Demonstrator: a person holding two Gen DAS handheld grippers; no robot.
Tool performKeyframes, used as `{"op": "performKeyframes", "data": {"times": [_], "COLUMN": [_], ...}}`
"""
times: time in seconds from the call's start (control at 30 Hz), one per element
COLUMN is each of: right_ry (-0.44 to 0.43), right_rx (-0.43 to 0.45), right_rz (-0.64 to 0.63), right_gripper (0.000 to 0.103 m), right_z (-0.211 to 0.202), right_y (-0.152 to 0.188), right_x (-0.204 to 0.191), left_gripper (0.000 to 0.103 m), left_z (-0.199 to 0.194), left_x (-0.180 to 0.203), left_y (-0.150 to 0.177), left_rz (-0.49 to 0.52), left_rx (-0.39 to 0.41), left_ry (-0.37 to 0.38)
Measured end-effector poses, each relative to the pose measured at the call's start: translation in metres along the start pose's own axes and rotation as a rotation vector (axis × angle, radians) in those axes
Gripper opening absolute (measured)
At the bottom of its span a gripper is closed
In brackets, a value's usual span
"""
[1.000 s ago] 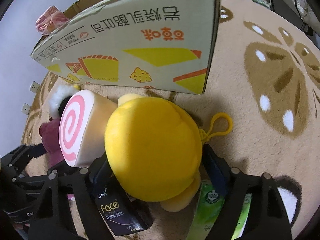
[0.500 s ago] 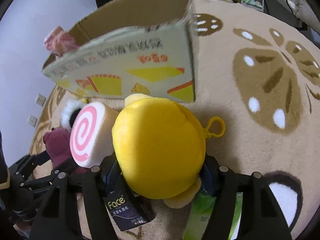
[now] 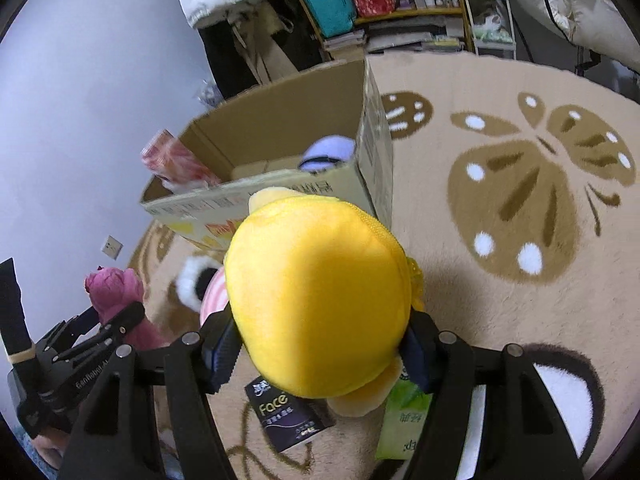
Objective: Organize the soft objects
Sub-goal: 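Lift the pink bear and yellow plush over the box and release both inside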
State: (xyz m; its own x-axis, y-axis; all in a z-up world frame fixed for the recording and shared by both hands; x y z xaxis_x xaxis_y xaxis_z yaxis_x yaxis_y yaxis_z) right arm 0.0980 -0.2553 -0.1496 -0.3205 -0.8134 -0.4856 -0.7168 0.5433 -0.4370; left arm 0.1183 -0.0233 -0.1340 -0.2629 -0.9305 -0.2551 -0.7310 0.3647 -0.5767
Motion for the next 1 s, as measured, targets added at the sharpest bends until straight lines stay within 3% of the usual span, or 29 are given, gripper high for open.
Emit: {"op": "performKeyframes", "data": {"times": [0.43, 0.63, 1.0], "right_ry": [-0.084, -0.111, -0.152], "right_rx": [0.184, 0.262, 0.324], "right_rz": [-0.023, -0.033, -0.044], "right_gripper": [0.071, 0.071, 0.071], "right_z": [-0.051, -0.067, -0.076], "right_y": [-0.021, -0.035, -0.062], "right_x": [-0.018, -0.022, -0.033], "left_gripper": [0.068, 0.068, 0.068], "left_z": [-0.061, -0.069, -0.072], "left_x": [-0.029, -0.031, -0.04], "left_y": [-0.031, -0.046, -0.093], "left_rz": [-0.02, -0.02, -0.05], "left_rx": [0.24, 0.29, 0.395], "left_ry": [-0.092, -0.091, -0.13]}}
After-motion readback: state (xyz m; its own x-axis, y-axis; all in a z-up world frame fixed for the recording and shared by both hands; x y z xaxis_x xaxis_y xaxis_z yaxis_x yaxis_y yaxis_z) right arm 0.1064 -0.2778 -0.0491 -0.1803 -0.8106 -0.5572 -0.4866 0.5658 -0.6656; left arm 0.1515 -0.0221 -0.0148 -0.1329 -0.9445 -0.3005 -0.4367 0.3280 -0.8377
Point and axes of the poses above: each gripper's, at about its wrist camera, not at the fingertips, and z roughly the way its jaws point, x to its right, y to its underside, the point moved 9 cm from there along z, roughly the way its jaws point, and after that the axes turned 13 degrees about z, right-handed, at the moved point
